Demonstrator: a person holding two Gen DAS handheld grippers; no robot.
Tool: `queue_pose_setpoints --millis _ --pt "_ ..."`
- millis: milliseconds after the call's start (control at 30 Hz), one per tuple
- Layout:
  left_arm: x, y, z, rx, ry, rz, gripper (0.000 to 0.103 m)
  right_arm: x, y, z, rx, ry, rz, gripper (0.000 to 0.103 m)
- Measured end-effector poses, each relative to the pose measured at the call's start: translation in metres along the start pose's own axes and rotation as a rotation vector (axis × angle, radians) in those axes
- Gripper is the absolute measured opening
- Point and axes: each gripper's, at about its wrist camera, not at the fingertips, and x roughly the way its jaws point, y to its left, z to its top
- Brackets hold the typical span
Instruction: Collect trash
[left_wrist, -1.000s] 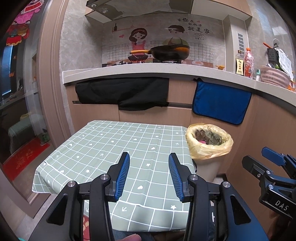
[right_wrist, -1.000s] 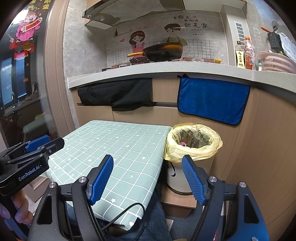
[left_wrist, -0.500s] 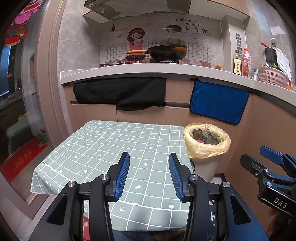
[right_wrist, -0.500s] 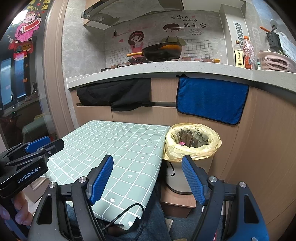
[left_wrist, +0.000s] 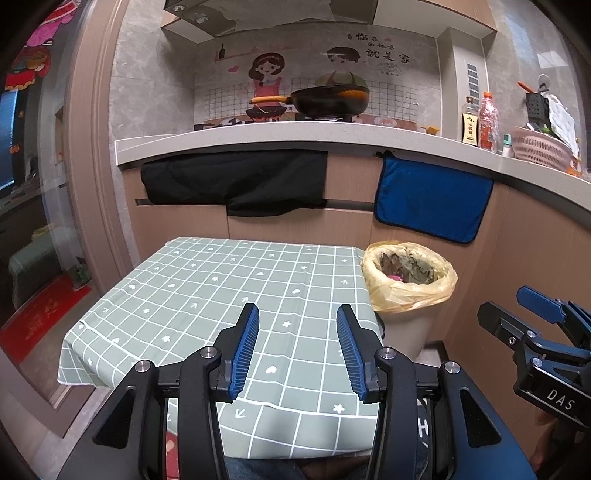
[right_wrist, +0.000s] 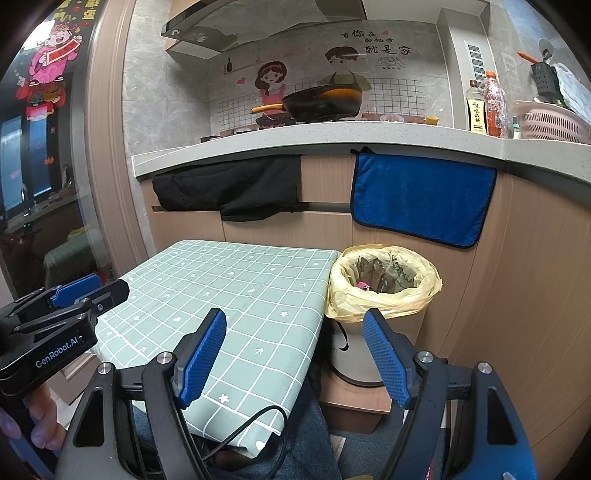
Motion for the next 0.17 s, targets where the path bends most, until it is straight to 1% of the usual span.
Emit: queue_pose_setpoints --millis 167 --pt "0.0115 0.0039 -0.0011 -0.011 0.037 -0.012 0.045 0.002 -0.0004 0.0008 0.002 0.007 0.001 0.074"
